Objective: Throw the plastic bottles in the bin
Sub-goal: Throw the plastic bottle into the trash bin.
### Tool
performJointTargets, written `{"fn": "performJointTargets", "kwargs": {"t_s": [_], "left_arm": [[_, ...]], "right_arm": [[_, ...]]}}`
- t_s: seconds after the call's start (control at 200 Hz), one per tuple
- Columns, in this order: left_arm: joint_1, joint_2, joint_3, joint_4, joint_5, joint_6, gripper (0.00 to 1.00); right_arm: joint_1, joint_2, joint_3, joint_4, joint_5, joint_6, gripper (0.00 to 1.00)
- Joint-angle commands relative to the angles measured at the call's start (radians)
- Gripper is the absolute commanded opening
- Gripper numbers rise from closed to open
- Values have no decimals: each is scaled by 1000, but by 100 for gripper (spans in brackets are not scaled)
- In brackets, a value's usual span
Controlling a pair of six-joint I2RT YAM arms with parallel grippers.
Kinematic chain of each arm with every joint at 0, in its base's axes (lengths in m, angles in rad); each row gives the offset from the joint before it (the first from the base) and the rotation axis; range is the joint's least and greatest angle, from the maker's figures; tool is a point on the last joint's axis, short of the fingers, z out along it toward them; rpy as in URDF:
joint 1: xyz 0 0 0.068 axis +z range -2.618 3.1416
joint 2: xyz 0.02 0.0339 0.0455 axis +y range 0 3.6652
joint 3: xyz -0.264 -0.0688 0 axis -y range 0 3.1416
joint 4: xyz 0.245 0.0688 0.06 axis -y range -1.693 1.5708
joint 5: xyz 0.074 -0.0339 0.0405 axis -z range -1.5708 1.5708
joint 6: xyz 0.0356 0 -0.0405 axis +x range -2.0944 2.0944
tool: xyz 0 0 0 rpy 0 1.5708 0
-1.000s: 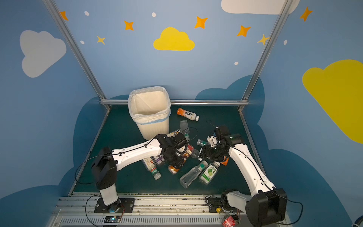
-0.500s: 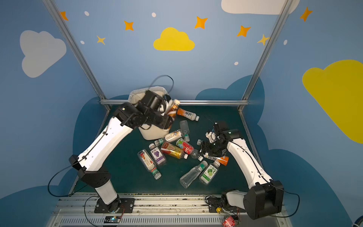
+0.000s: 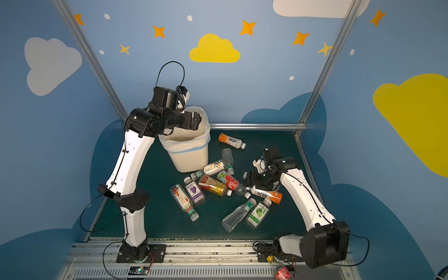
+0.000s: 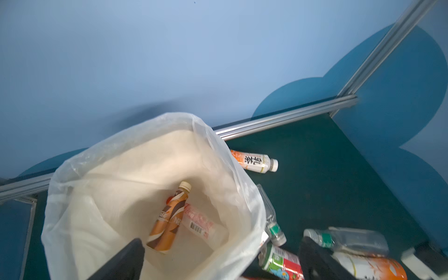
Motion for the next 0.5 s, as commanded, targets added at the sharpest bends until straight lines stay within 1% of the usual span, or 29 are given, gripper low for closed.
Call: {"fn": "performJointTargets", "kwargs": {"t_s": [0.0, 0.09, 0.235, 0.31, 0.411, 0.496], "left_arm": [[-12, -202, -144, -10, -64, -78, 100], [16, -362, -361, 33, -66, -200, 99], [111, -599, -701, 20, -47, -397, 99], [144, -704, -864, 1, -25, -468, 99], [161, -811, -1027, -46, -30, -544, 100], [176, -912, -1182, -33, -29, -616, 100]], "right_arm": [[-1, 9, -5, 13, -4, 2, 73], [9, 29, 20, 11, 0, -7, 72], [55, 46, 49, 17, 14, -27, 72], [90, 51, 51, 38, 18, -35, 72], [136, 71, 61, 53, 21, -37, 72], [168, 96, 74, 73, 21, -26, 72]]}}
